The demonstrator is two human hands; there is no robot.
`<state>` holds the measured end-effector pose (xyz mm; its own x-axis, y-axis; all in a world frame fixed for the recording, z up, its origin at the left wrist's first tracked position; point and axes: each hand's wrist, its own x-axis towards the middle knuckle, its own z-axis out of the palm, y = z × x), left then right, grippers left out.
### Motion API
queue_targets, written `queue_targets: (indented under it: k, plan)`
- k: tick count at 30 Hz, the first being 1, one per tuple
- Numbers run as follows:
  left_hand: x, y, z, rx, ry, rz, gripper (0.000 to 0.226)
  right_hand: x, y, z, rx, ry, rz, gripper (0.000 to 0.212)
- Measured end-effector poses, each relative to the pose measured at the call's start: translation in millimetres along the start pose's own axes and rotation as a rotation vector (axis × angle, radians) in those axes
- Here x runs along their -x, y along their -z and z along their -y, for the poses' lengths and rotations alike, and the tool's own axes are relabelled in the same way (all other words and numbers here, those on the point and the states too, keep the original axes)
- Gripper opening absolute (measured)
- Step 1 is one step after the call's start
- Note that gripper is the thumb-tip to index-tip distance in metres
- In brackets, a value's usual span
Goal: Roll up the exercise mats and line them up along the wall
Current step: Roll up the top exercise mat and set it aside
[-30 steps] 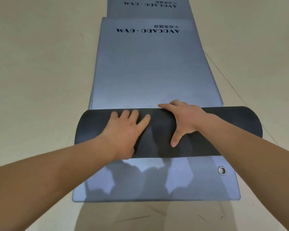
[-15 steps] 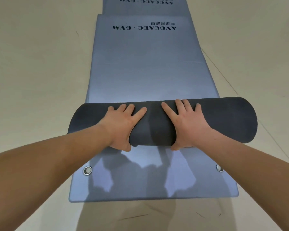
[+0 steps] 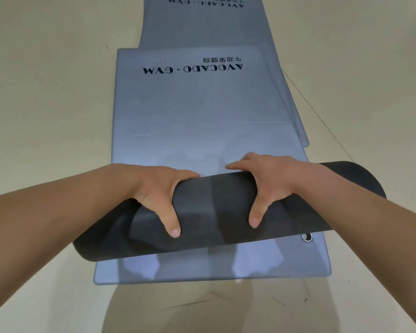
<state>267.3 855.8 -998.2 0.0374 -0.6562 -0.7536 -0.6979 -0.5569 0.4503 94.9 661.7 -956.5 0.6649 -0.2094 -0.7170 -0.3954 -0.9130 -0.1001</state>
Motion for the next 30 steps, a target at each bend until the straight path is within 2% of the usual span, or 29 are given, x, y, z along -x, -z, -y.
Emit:
queue_targets:
  k: [2,4,6,7,8,9,11,13,15,17,18,19,20,22,25,30]
  plan:
    - [0,10,10,-0.005,0.037,-0.093,0.125,-5,8,2,0.075,-0.014,-0.154,0.137]
    - [5,27,15,-0.112,0.127,-0.286,0.137,-9,14,4,0.117,-0.059,-0.355,0.118]
    - [12,39,12,-0.276,0.187,-0.51,0.128,-14,17,4,0.115,-0.116,-0.484,0.084]
    - [14,39,8,-0.328,0.164,-0.569,0.119,-18,18,3,0.104,-0.13,-0.498,0.065]
    - [14,35,0,-0.358,0.115,-0.571,0.111,-21,16,4,0.104,-0.136,-0.496,0.05]
    - [12,25,-8,-0.391,0.079,-0.525,0.113,-24,12,5,0.116,-0.138,-0.495,0.042]
    - [2,-6,-21,-0.52,0.133,-0.384,0.14,-28,0,9,0.152,-0.144,-0.555,0.038]
    - [-8,-33,-22,-0.628,0.231,-0.377,0.161,-27,-3,12,0.186,-0.126,-0.609,0.037]
    - [-17,-45,-14,-0.655,0.257,-0.448,0.165,-19,2,14,0.159,-0.075,-0.505,0.05]
    - [-23,-43,-4,-0.666,0.24,-0.506,0.162,-12,9,17,0.141,-0.047,-0.303,0.104]
    - [-25,-40,-1,-0.671,0.221,-0.522,0.16,-11,7,21,0.206,-0.066,-0.23,0.132]
    - [-27,-36,2,-0.671,0.198,-0.53,0.157,-12,0,25,0.293,-0.09,-0.2,0.152]
    - [-29,-32,4,-0.664,0.177,-0.528,0.155,-17,-11,28,0.368,-0.117,-0.199,0.163]
    - [-29,-21,5,-0.632,0.148,-0.51,0.151,-29,-28,28,0.427,-0.141,-0.289,0.164]
    - [-27,-13,7,-0.59,0.134,-0.494,0.144,-39,-27,17,0.419,-0.072,-0.41,0.149]
    - [-19,-18,-4,-0.54,0.11,-0.443,0.131,-32,-27,8,0.425,-0.014,-0.398,0.138]
